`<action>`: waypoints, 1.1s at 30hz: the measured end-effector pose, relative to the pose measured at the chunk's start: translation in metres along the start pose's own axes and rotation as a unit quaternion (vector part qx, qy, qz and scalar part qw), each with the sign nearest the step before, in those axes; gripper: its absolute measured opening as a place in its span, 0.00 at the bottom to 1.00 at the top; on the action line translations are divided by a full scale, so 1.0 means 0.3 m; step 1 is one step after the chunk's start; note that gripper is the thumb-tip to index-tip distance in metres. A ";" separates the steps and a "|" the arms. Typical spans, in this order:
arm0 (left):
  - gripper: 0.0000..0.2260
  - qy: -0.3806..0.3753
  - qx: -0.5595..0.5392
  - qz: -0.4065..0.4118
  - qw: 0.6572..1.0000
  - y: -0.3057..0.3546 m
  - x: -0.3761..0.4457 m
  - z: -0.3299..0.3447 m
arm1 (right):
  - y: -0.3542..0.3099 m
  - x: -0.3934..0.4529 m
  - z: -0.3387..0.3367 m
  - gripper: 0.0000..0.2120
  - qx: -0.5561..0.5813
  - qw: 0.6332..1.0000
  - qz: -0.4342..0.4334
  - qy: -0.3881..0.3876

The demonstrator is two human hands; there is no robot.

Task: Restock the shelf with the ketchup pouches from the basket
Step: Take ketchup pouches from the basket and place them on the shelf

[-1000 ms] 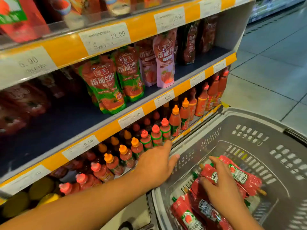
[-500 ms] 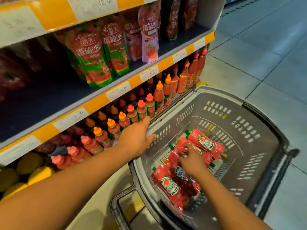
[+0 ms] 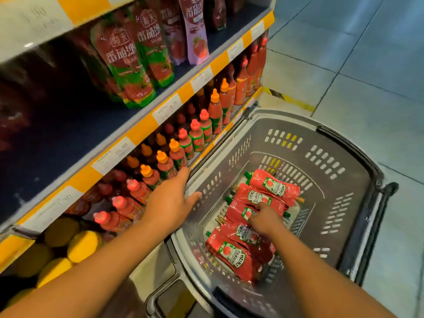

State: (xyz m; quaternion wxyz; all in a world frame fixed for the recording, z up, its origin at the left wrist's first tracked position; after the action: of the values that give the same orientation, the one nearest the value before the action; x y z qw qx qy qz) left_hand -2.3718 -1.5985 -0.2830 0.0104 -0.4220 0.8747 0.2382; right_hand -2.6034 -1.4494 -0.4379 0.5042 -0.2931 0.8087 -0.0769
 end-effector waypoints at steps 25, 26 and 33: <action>0.20 0.028 -0.018 -0.004 0.999 -0.100 -0.219 -0.007 | 0.148 -0.018 0.312 0.15 -0.031 0.984 0.151 -0.088; 0.20 0.027 -0.018 -0.008 0.999 -0.102 -0.225 -0.007 | 0.150 -0.020 0.307 0.15 -0.014 0.985 0.154 -0.079; 0.20 0.027 -0.022 -0.031 0.999 -0.102 -0.240 -0.004 | 0.169 -0.020 0.314 0.10 0.056 0.979 0.166 -0.105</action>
State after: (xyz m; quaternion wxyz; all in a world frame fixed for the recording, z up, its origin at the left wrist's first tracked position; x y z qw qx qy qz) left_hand -2.3025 -1.5626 -0.2785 -0.0151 -0.4550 0.8557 0.2459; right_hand -2.5404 -1.3886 -0.4997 0.6077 -0.1321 0.7831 -0.0060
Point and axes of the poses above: each hand's wrist, its own x-axis towards the middle knuckle, its own z-axis out of the palm, y = z × x, the point moved 5 cm from there along x, towards the middle knuckle, and after that the axes turned 13 degrees about -y, right-handed, at the moved point
